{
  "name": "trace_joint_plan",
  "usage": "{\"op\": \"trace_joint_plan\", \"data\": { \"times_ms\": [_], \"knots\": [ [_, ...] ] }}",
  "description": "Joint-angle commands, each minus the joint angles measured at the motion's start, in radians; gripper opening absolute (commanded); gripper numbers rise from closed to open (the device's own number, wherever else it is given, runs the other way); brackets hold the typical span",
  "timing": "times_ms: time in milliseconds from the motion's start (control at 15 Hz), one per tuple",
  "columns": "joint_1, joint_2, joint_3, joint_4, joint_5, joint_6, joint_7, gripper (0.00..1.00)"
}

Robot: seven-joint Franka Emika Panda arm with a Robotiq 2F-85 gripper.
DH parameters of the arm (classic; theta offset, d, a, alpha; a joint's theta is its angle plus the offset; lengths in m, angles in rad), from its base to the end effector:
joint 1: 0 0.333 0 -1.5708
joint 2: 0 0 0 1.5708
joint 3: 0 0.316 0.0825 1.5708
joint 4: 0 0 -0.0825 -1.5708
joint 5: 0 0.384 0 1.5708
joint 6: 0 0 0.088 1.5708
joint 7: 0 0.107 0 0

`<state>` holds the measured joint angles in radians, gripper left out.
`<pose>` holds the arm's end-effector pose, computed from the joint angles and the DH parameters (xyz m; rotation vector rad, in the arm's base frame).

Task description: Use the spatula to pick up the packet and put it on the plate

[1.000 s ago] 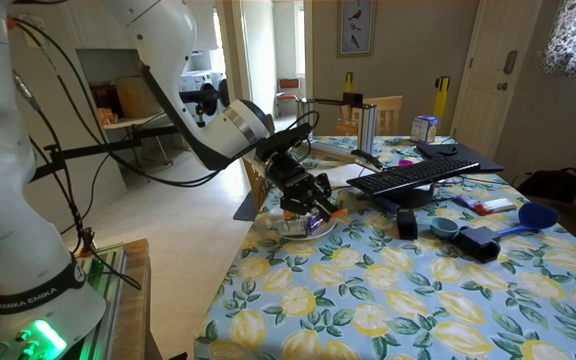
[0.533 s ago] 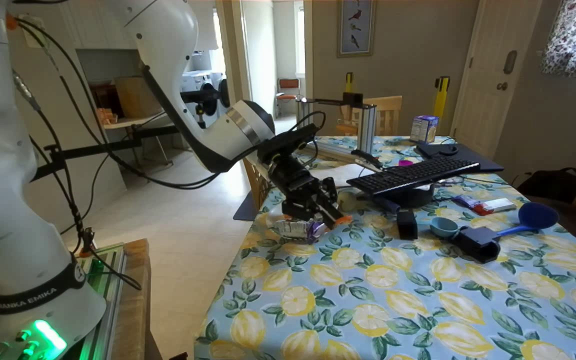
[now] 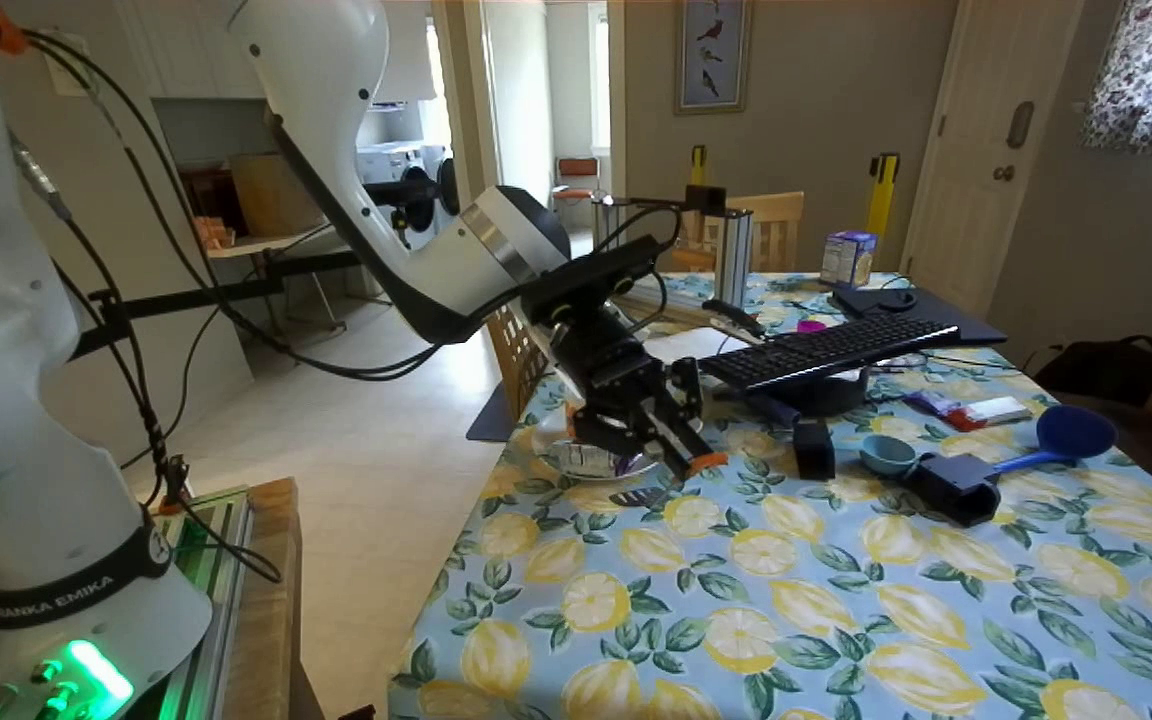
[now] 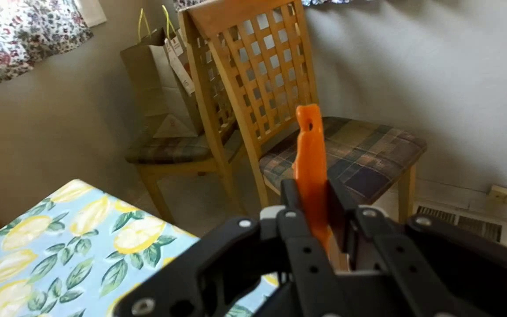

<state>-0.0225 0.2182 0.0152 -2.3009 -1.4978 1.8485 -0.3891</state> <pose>0.5010 -0.0822 0.2636 1.4664 1.2499 -0.8357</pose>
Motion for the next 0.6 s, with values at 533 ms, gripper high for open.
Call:
{"op": "trace_joint_plan", "data": {
  "times_ms": [533],
  "knots": [
    [-0.100, 0.074, -0.052, 0.090, 0.342, 0.207, 0.116, 0.05]
  ]
}}
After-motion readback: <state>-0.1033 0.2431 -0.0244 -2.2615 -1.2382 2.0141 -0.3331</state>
